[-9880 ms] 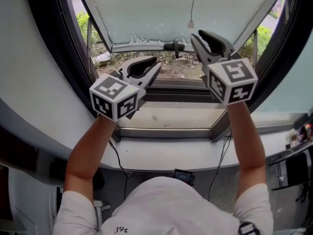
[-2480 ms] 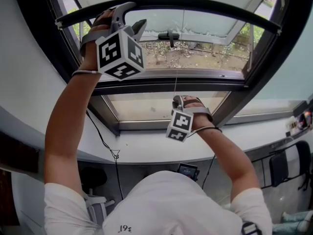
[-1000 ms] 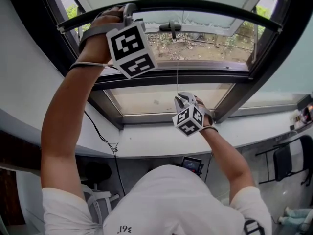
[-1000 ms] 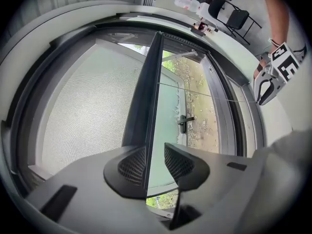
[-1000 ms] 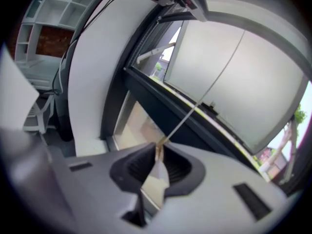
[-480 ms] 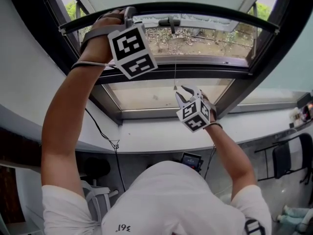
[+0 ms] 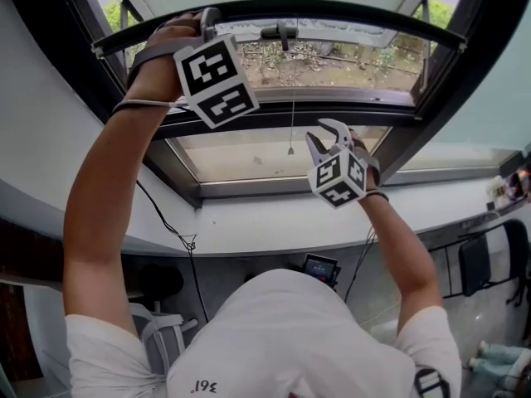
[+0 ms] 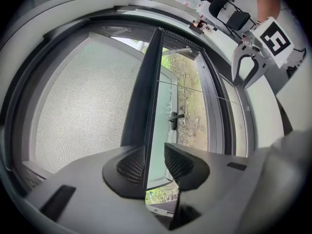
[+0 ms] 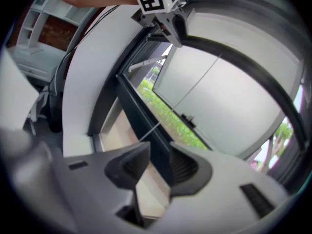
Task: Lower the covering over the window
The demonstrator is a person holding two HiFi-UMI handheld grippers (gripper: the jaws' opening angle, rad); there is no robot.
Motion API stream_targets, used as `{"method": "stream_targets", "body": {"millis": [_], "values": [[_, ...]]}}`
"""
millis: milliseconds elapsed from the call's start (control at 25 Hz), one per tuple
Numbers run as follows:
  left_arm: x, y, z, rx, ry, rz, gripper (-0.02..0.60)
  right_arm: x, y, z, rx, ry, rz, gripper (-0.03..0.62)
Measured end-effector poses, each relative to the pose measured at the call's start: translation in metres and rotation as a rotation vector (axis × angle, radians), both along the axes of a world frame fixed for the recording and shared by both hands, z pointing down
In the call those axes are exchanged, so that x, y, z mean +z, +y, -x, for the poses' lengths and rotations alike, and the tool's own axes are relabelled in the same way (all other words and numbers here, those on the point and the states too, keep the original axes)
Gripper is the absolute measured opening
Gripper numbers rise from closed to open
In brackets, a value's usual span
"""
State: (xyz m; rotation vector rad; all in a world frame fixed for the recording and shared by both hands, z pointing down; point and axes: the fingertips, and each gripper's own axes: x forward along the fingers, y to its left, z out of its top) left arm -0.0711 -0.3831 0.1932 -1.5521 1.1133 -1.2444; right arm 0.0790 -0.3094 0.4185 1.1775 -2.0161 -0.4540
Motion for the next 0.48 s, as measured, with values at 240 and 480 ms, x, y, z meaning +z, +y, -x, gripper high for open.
{"method": "stream_targets", "body": {"millis": [240,480], "values": [[0.000,0.000,-0.001,-0.007,0.010,0.004,0.126,-0.085,-0.025,-0.032,0.026,0.178,-0.237,0.121],[0.009,0.001,-0.001,-0.010,0.023,0.022,0.126,-0.146,-0.045,-0.055,0.072,0.271,-0.379,0.121]]}}
